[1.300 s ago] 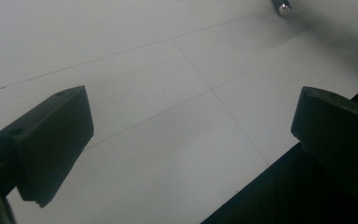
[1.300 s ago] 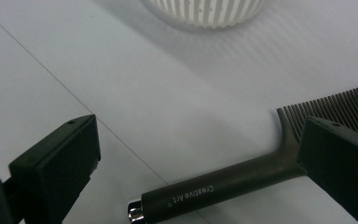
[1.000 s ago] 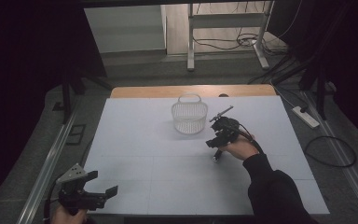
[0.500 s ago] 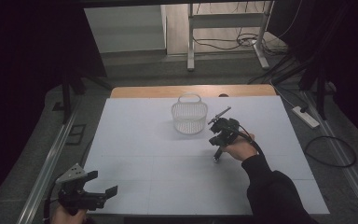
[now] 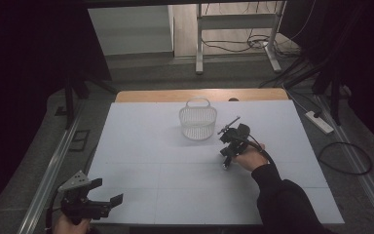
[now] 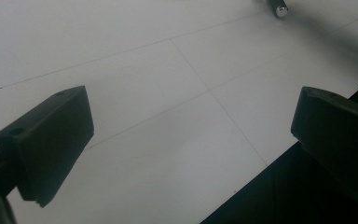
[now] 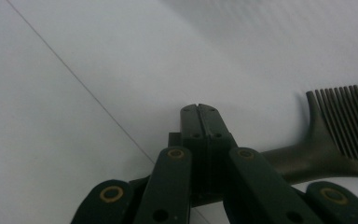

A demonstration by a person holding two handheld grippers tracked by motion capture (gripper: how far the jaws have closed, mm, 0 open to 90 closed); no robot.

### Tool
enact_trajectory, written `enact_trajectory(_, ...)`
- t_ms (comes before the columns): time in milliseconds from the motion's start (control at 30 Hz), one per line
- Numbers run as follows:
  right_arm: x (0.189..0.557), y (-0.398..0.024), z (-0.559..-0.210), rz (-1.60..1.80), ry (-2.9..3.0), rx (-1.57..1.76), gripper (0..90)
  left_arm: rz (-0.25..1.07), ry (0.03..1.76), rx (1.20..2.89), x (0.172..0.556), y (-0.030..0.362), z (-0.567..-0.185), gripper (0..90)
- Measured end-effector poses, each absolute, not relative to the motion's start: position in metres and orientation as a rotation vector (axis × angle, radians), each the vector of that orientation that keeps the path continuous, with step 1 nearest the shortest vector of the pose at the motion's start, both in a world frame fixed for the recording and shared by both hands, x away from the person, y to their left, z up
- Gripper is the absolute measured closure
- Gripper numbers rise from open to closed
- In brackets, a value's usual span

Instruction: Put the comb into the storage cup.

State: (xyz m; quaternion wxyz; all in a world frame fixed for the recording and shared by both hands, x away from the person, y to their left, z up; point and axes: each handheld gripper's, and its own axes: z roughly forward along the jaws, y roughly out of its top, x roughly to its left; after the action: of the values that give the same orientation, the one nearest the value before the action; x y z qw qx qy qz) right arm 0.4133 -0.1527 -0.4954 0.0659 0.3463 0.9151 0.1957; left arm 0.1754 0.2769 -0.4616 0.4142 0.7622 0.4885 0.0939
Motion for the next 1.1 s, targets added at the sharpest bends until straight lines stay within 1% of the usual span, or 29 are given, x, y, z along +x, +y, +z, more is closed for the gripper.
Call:
enact_trajectory(433, 0.42, -0.16, -0.501, 0.575, 2.736, 1.093, 89.3, 0.236, 1.226, 1.917, 0.175, 0.277, -0.462, 0.0)
enact_trajectory(1100, 0.405, -0.185, -0.499, 0.551, 2.76, 1.138, 89.3, 0.238, 1.227, 1.918, 0.176, 0.276, -0.461, 0.0)
